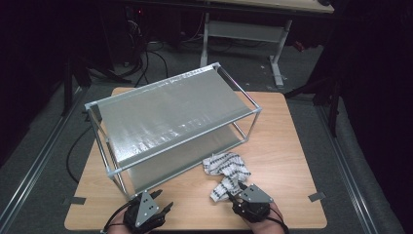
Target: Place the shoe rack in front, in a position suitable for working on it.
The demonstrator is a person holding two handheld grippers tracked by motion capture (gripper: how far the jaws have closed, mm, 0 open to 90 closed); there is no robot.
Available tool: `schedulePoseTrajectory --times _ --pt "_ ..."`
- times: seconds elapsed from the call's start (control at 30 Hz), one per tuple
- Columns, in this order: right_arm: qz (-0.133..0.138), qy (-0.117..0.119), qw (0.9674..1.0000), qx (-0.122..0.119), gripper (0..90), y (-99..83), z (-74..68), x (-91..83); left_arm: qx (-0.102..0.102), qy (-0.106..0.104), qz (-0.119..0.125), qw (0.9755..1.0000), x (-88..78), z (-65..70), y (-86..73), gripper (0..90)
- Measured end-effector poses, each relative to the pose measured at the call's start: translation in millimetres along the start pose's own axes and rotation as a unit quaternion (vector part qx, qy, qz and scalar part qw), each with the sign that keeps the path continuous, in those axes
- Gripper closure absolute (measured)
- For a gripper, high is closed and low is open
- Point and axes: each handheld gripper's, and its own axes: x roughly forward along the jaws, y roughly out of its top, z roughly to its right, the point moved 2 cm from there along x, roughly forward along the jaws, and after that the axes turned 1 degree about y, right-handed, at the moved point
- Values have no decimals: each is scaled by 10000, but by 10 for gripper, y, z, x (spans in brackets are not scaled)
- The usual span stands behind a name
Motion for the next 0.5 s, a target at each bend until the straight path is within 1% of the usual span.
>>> schedulePoseTrajectory --times 0.1,0.17,0.23,0.27,0.4,0.5 --pt "-24 -14 10000 47 495 -3 16 17 54 -36 -6 10000 6 -5 0 464" --pt "-40 -73 10000 52 495 3 19 23 79 -60 12 10000 4 -15 7 464" --pt "-36 -86 10000 28 495 0 8 15 53 -75 41 9999 -3 -25 15 464" --pt "-45 -90 9999 41 495 -8 1 10 -4 -100 62 9999 -5 -28 22 464" --pt "-95 -73 9999 110 494 -52 -1 7 4 -100 79 9999 1 -27 42 464" --pt "-104 -83 9999 110 494 -63 12 2 24 -116 77 9999 15 -11 55 464"
